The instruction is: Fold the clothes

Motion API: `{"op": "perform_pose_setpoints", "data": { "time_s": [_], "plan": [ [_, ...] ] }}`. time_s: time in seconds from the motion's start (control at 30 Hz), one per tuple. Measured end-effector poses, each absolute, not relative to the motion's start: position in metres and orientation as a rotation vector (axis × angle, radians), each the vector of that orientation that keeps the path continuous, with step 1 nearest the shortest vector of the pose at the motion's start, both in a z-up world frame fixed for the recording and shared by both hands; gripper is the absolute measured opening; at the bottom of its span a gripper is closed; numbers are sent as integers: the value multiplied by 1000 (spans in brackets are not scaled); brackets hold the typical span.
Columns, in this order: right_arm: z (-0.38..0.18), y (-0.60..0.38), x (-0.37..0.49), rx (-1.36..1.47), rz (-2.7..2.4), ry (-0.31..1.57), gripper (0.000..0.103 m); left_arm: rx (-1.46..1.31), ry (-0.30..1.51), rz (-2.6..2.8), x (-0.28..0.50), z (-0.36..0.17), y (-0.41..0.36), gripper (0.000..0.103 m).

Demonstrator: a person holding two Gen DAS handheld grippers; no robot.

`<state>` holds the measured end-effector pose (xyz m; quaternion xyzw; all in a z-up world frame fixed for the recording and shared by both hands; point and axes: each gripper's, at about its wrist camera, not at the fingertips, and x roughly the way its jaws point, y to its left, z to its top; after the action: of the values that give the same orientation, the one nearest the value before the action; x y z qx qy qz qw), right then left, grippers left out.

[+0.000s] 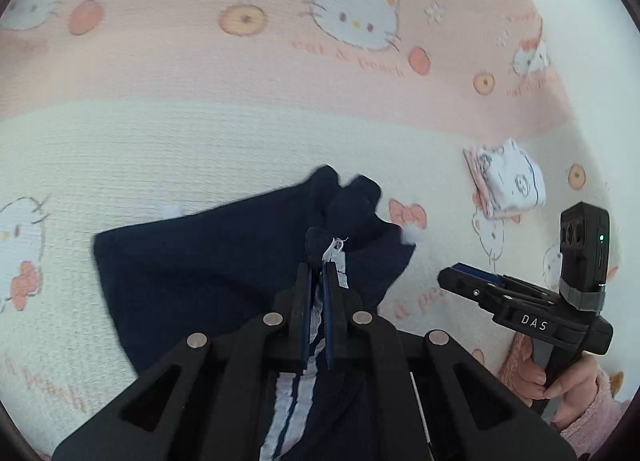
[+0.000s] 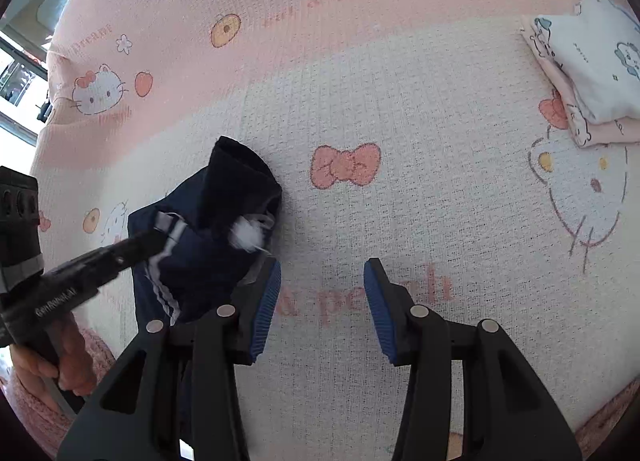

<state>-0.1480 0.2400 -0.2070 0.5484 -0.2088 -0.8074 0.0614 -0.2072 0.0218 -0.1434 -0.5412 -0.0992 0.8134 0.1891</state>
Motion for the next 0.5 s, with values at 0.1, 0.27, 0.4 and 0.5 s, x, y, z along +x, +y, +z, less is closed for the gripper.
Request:
{"op": "perform_pose_setpoints", "data": {
  "time_s": [0.1,0.27,0.4,0.5],
  "plan": [
    [-196,229,-160,1634,-2449,-566,45,-1534,-343,2384,-212,-135,-25,5],
    [-185,201,-192,1628,-2448,-383,45,-1635,-369,2461,-226,-145,-79,5],
    [-183,183,-219,1640,-2449,-252,45,-1683,-375,2432,-230,-160,-96,5],
    [-188,168,-237,1635,-2437,-190,45,-1701,-422,2377,-228,-175,-96,6]
  ]
}}
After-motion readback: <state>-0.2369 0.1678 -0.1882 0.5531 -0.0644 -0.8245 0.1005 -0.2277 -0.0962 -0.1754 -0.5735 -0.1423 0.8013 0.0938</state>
